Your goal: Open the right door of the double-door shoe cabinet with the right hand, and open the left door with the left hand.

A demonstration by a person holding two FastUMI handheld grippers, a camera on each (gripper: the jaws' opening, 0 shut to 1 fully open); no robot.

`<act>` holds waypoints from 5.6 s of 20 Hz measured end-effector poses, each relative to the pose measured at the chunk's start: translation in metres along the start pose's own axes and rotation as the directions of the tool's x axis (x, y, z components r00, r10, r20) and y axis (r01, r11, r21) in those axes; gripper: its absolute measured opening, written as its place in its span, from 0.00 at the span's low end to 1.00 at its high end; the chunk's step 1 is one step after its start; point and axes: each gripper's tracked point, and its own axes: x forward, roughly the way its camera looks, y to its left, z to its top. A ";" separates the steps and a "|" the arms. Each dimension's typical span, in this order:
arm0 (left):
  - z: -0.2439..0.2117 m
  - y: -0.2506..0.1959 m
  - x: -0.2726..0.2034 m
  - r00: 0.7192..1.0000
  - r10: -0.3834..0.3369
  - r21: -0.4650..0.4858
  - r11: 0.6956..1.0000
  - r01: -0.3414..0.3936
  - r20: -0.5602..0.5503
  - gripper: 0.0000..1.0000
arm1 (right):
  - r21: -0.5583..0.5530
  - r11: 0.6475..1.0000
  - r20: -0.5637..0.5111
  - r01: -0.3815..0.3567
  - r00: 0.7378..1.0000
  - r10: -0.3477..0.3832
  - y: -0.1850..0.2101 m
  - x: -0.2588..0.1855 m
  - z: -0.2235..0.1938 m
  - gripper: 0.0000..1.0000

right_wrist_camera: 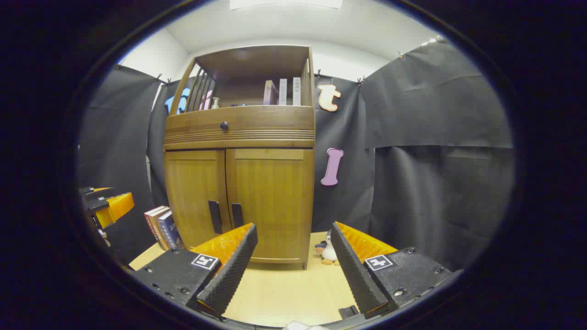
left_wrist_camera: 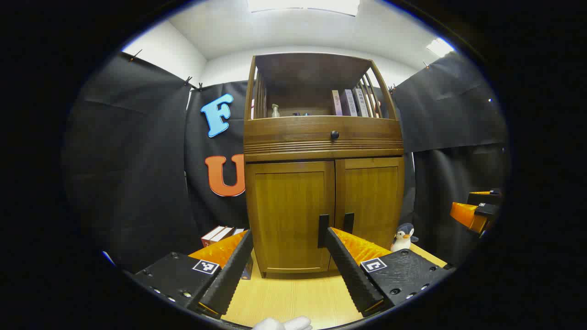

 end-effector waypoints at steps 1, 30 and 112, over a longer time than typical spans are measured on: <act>-0.002 0.005 -0.001 1.000 0.008 0.001 1.000 -0.008 -0.005 0.96 | -0.005 1.000 0.002 -0.001 1.000 0.001 0.004 -0.001 0.000 1.00; -0.007 0.057 -0.029 0.998 0.054 -0.004 0.999 -0.054 -0.018 0.96 | -0.061 0.991 -0.041 -0.115 0.993 0.113 0.087 0.093 -0.060 1.00; -0.043 -0.003 -0.051 0.986 -0.150 -0.042 0.988 0.147 -0.072 0.96 | 0.098 0.995 -0.257 -0.034 0.965 0.058 -0.015 0.111 -0.150 0.09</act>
